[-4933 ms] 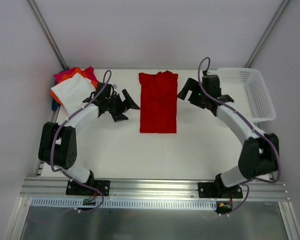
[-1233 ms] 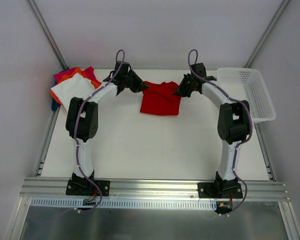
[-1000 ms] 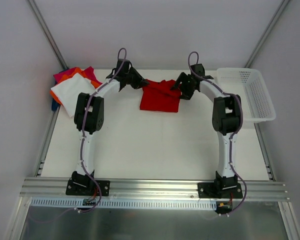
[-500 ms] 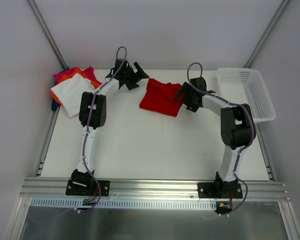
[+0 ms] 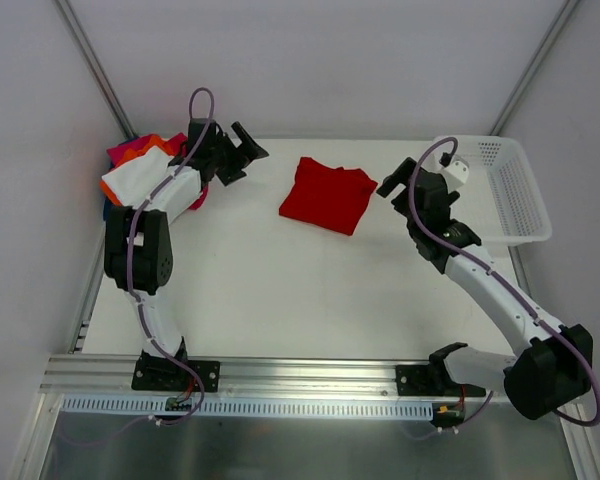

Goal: Fold and stack the t-shirts
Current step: Fold the tshirt

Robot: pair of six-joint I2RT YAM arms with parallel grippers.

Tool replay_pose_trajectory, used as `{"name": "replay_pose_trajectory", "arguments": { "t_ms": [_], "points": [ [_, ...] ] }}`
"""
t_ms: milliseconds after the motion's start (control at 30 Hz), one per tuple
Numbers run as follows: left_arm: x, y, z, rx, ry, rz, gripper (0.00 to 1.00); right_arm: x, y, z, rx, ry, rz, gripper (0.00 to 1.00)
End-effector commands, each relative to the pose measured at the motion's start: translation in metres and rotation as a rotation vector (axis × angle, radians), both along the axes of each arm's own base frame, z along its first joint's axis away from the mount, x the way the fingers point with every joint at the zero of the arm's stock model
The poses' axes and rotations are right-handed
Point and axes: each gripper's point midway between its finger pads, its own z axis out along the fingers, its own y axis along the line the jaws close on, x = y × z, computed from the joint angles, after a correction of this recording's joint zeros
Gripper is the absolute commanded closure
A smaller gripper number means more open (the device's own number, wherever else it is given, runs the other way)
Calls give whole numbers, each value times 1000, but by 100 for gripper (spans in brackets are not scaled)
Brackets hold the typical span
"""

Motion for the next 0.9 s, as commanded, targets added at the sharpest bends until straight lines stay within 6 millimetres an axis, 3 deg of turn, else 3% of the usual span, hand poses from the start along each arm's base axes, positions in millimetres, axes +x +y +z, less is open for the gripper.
{"name": "replay_pose_trajectory", "arguments": {
  "t_ms": [0,167,333,367,500,600,733,867],
  "points": [
    [-42,-13,-32,5,98,-35,1,-16,-6,-22,-59,66,-7,1],
    [-97,-28,-79,1,252,-21,1,-39,3,-44,-49,101,34,1],
    [-143,-45,-98,-25,339,103,1,-50,-2,-53,-68,114,28,1],
    [-157,-58,-96,-28,322,97,1,-53,-3,-56,-76,124,28,1],
    [-169,-74,-94,-53,310,206,1,-61,-11,-61,-94,135,14,0],
    [-166,-91,-92,-87,323,241,1,-66,-17,-63,-109,140,4,1],
    [-154,-124,-90,-100,302,278,1,-74,-26,-65,-124,135,-13,1],
    [-134,-144,-96,-91,299,313,1,-79,-31,-67,-139,134,-20,1]
  ]
}}
